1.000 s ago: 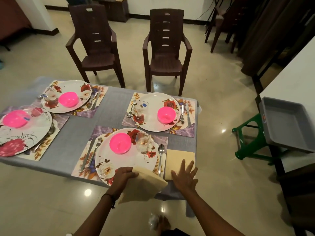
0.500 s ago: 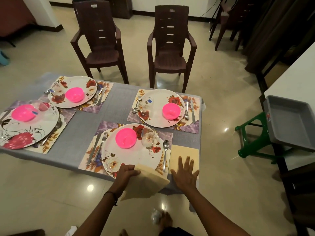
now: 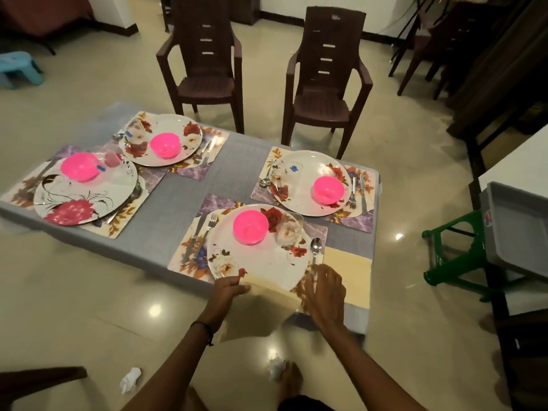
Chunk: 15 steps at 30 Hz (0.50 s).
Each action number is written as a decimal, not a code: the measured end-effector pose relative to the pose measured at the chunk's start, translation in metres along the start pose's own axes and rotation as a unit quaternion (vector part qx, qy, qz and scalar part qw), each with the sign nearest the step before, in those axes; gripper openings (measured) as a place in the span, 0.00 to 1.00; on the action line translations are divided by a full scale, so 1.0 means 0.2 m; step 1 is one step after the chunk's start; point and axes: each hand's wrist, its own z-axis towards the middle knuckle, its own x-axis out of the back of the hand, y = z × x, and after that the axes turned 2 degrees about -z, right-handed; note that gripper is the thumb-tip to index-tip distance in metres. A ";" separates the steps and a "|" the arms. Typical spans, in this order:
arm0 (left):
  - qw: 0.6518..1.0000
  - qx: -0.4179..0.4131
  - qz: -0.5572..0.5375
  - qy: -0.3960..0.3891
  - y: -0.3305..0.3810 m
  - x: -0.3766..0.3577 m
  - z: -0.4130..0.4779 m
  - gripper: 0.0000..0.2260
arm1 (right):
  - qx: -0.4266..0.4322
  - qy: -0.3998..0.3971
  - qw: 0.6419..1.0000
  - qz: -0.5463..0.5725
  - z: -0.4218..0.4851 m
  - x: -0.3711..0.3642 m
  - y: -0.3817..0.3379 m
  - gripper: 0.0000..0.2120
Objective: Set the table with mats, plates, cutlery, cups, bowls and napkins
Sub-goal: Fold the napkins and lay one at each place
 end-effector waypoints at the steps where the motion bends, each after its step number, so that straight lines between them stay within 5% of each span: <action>1: 1.000 -0.011 -0.001 -0.003 0.00 0.05 -0.01 0.15 | 0.016 -0.006 0.998 0.059 -0.03 -0.02 -0.10 0.09; 6: 0.999 -0.029 -0.005 -0.026 0.02 0.31 -0.05 0.07 | -0.025 -0.103 0.963 0.250 -0.20 -0.12 -0.59 0.06; 15: 0.999 -0.052 0.002 0.015 -0.04 1.20 -0.16 0.09 | 0.155 -0.153 0.964 0.154 -0.28 -0.48 -1.37 0.12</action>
